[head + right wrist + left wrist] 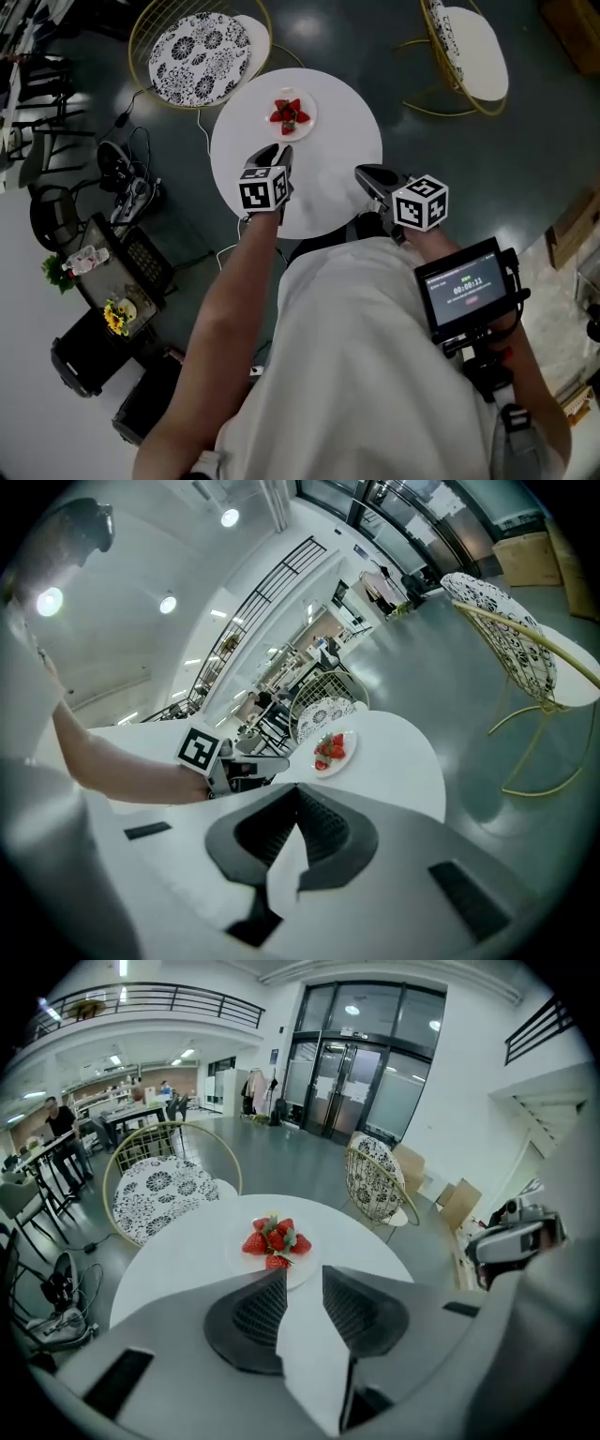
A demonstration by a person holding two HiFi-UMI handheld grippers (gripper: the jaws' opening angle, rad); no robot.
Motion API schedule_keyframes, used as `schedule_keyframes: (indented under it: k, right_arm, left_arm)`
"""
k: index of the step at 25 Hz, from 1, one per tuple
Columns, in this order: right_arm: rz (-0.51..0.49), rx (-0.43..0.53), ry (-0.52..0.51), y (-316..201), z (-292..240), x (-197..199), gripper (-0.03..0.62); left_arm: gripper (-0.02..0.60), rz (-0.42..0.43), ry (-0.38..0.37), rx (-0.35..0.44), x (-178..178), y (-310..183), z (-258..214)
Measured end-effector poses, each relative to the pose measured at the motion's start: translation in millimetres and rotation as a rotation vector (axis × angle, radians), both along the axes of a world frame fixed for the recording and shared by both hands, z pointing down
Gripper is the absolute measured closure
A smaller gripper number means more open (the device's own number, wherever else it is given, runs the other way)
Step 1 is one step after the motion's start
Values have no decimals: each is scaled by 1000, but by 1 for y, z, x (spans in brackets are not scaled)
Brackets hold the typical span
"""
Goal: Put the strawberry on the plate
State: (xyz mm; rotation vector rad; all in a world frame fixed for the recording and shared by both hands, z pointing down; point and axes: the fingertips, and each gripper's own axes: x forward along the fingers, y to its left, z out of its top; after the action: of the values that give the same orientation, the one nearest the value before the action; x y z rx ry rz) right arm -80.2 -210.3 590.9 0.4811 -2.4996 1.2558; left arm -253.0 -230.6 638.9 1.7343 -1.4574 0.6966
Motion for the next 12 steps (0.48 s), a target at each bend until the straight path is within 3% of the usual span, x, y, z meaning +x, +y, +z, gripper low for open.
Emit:
schedule_keyframes:
  k: [8,12]
  right_arm:
    - [-81,74,-70,-1,-21,-29,586]
    - [-142,148,-106,-6,-36,-46,586]
  left_arm:
    - [565,-84,20,123,-1,41,-33]
    - [574,-71,38,203,7,59,-47]
